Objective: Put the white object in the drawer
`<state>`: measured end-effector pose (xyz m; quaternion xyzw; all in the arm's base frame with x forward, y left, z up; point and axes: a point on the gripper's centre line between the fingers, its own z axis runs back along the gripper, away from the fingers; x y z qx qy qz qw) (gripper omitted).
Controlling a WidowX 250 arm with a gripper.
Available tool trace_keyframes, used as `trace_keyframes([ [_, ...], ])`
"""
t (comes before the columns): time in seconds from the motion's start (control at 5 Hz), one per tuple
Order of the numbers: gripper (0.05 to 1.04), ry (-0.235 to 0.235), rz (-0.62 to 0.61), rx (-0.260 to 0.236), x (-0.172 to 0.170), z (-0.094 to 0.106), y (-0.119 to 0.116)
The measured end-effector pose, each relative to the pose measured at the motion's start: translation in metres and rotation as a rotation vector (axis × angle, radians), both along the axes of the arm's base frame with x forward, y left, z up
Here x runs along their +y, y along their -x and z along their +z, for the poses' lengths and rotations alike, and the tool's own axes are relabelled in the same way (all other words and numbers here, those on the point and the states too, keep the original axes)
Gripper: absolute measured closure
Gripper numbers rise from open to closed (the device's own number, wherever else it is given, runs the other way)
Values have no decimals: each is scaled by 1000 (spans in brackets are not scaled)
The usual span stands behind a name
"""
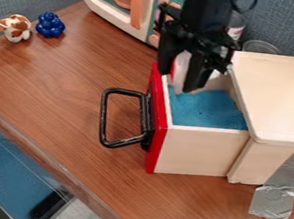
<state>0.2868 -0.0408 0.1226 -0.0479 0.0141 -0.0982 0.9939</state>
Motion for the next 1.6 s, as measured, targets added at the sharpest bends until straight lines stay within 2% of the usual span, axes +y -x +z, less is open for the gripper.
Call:
trace_keyframes([
  [0.4,491,28,17,-2,-5,-17,-7],
  [0.6,428,52,27,-4,-8,-19,-9],
  [0.8,142,61,25,-11,-7,-19,-10],
  [1.0,73,75,68,-24,2,-16,-2],
  [1.2,79,30,91,-86,24,5,15],
  [1.4,83,-165,52,-65,58,10,40],
  [1.6,83,-254,-3,-63,81,7,56],
])
